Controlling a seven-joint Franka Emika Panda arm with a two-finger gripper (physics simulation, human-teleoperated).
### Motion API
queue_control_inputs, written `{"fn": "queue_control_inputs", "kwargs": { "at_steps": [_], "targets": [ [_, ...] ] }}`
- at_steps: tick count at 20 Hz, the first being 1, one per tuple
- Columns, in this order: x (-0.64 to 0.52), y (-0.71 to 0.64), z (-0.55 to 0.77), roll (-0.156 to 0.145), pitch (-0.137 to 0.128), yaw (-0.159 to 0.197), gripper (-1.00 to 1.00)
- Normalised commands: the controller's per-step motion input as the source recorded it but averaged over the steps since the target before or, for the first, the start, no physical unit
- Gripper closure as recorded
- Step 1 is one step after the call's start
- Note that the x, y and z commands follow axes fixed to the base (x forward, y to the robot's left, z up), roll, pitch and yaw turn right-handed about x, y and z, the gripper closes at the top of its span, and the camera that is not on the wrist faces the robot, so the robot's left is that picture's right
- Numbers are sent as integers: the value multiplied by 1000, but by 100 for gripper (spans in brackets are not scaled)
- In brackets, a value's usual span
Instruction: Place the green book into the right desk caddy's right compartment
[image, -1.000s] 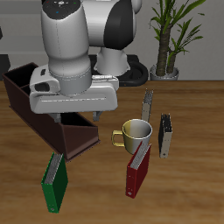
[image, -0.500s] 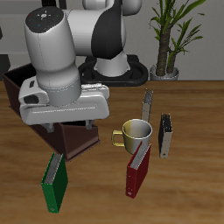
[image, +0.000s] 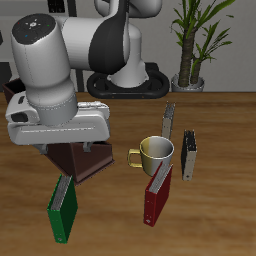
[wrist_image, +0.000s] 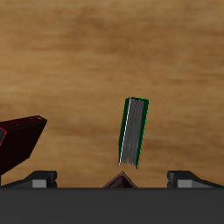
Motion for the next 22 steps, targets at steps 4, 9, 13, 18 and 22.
{"fn": "queue_control_inputs", "kwargs": {
  "at_steps": [4, 9, 13, 18, 22],
  "targets": [
    [14, -315, -96, -6, -5, 3, -100],
    [28, -178, -120, 5, -13, -6, -100],
    [34, -11, -106, 10, -17, -6, -100],
    [43, 14, -169, -5, 6, -10, -100],
    [75, -8, -210, -17, 27, -25, -100]
  ]
}}
